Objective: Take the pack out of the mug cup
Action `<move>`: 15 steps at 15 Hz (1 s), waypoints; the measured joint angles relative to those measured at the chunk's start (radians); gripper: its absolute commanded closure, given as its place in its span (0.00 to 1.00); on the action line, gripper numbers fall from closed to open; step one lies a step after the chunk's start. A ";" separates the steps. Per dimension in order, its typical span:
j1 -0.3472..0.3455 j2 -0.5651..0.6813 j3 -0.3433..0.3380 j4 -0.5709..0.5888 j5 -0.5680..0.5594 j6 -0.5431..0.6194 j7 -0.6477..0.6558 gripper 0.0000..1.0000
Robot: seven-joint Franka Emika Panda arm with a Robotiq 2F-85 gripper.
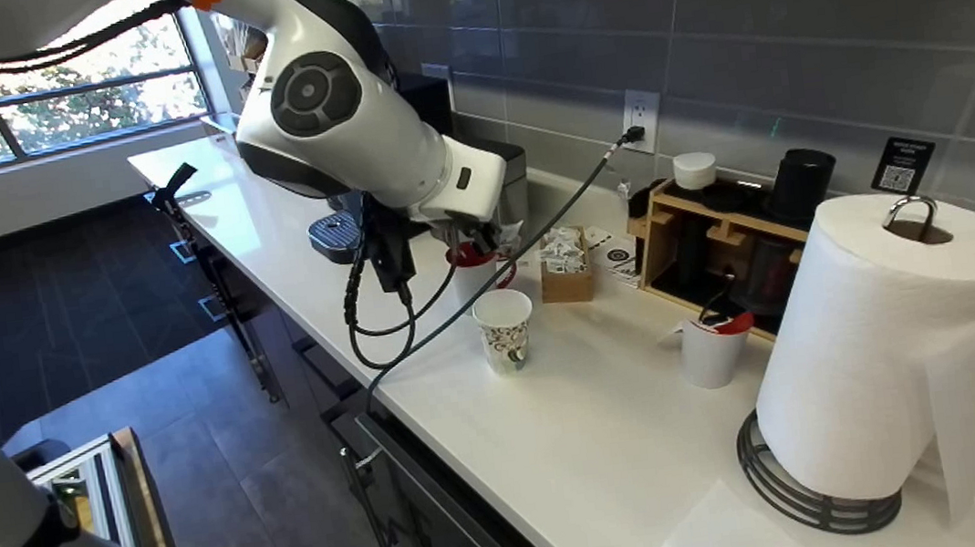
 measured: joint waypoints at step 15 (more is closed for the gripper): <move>-0.047 0.150 -0.107 0.116 -0.043 -0.005 0.698 0.99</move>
